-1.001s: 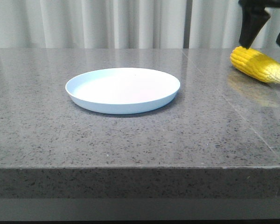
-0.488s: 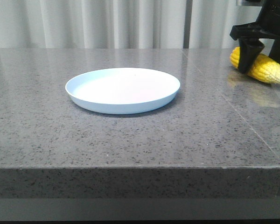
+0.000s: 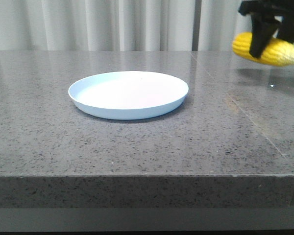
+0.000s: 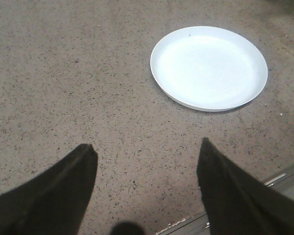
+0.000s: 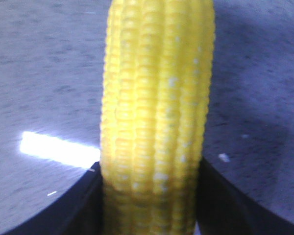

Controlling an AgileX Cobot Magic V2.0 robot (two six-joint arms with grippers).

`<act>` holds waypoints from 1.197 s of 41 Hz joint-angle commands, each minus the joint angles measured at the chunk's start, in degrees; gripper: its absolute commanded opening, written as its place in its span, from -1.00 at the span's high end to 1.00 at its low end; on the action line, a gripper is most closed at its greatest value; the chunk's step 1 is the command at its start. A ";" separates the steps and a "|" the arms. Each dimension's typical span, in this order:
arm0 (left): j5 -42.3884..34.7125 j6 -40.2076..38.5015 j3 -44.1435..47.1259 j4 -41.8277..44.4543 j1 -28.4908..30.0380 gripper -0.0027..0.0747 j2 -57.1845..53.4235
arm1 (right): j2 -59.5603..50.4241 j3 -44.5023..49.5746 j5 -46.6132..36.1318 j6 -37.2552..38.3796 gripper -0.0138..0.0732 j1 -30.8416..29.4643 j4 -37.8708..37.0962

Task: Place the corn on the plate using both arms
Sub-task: 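Lift the corn with the right gripper and carry it over the plate, then lower the corn onto the plate, open the right gripper, withdraw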

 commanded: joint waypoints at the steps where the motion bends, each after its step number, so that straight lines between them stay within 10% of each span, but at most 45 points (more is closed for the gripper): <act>1: -4.50 -0.48 -1.38 0.42 -0.48 -0.21 0.07 | -5.74 -2.32 0.30 -0.36 -0.03 3.31 1.34; 23: -4.50 -0.48 -1.38 0.42 -0.48 -0.21 0.07 | -6.95 -0.67 -5.01 14.40 -0.03 24.49 1.60; 41: -4.50 -0.48 -1.38 0.42 -0.48 -0.21 0.07 | 0.94 1.67 -13.66 28.70 -0.04 28.30 1.60; 49: -4.50 -0.48 -1.38 0.42 -0.48 -0.21 0.07 | 0.62 1.67 -12.16 28.57 -0.58 28.41 1.51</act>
